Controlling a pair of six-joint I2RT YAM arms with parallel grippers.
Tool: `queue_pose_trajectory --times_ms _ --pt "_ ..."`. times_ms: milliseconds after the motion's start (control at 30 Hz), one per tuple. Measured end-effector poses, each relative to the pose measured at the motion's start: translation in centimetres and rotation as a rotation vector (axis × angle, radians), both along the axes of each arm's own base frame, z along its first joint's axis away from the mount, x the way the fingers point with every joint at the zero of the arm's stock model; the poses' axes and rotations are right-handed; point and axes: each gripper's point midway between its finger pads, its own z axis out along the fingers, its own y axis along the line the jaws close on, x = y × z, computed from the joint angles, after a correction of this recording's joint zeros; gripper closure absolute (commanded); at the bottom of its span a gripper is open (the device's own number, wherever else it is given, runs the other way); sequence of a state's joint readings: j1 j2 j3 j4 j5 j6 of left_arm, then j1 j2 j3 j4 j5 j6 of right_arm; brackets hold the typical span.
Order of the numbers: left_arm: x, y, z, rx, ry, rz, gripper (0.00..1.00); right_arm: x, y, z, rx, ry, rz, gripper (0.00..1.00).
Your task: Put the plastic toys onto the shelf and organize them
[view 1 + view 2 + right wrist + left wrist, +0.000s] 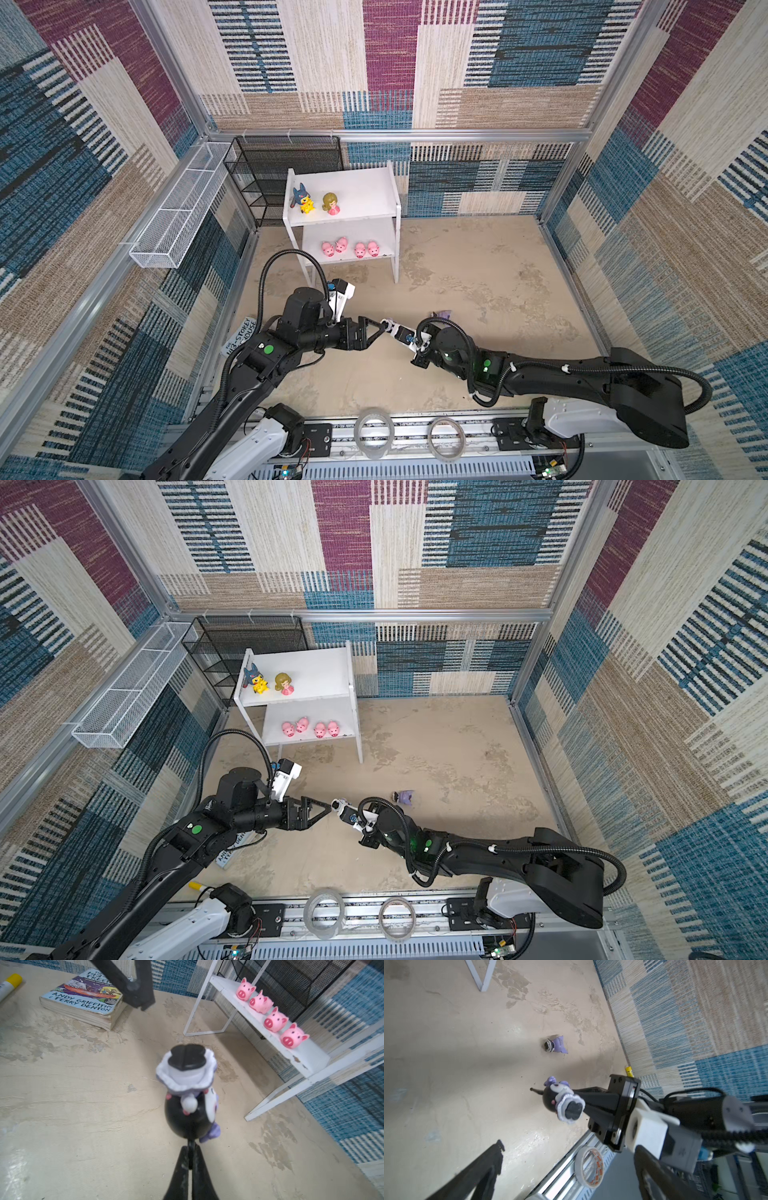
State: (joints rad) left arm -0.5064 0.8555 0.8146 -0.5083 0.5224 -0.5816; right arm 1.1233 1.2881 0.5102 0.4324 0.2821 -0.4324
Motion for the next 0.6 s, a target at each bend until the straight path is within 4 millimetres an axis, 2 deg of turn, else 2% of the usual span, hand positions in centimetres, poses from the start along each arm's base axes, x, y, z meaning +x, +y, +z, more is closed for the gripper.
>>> queue_pose_trajectory --times_ms 200,600 --pt "0.8 -1.5 -0.2 -0.088 0.086 0.002 0.23 0.2 -0.6 1.4 -0.027 -0.170 -0.107 1.00" --pt "1.6 -2.7 -0.8 -0.124 0.121 -0.021 0.25 0.8 -0.7 3.2 -0.109 -0.428 -0.241 1.00"
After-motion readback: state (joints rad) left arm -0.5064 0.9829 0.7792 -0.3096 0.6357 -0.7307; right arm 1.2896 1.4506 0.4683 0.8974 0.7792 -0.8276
